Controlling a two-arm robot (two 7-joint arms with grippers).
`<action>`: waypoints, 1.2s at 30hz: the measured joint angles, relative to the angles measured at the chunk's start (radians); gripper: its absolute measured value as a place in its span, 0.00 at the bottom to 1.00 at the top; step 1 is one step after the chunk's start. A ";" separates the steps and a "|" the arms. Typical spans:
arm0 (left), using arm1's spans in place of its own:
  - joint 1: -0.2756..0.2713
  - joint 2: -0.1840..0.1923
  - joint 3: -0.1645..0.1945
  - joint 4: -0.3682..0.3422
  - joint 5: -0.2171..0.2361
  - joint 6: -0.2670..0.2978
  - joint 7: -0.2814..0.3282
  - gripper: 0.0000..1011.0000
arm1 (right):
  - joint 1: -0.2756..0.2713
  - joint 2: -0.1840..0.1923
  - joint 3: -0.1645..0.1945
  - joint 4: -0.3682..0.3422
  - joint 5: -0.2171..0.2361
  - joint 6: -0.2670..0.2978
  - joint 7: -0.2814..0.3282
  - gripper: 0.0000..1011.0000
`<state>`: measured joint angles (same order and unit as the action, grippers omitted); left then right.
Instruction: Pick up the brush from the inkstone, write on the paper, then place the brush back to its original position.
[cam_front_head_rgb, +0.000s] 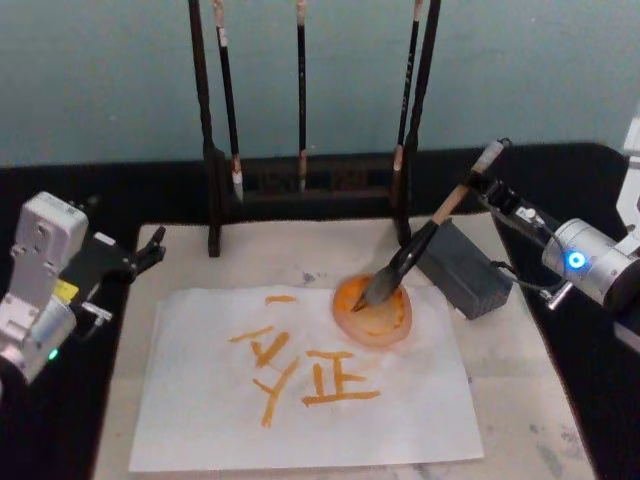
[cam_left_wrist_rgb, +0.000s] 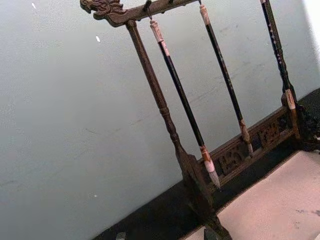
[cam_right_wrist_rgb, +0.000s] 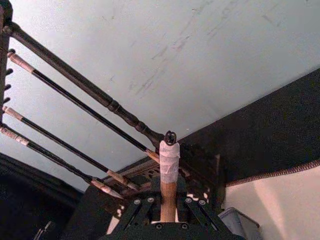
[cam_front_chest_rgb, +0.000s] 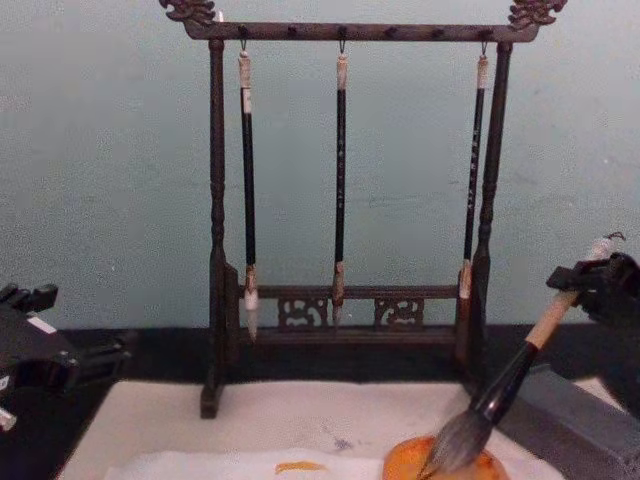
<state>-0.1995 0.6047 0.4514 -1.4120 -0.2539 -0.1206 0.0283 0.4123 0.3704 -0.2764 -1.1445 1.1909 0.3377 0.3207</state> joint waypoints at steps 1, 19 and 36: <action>0.000 0.000 0.000 0.000 0.000 0.000 0.000 1.00 | 0.000 0.000 -0.001 0.000 0.002 -0.001 -0.001 0.18; 0.000 0.000 0.000 0.000 0.000 0.000 0.000 1.00 | -0.001 0.010 -0.032 0.006 0.047 -0.018 -0.024 0.18; 0.000 0.000 0.000 0.000 0.000 0.000 0.000 1.00 | -0.020 0.024 -0.050 -0.014 0.089 -0.056 -0.065 0.18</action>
<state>-0.1996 0.6047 0.4514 -1.4120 -0.2539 -0.1205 0.0283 0.3920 0.3946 -0.3260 -1.1584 1.2801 0.2818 0.2557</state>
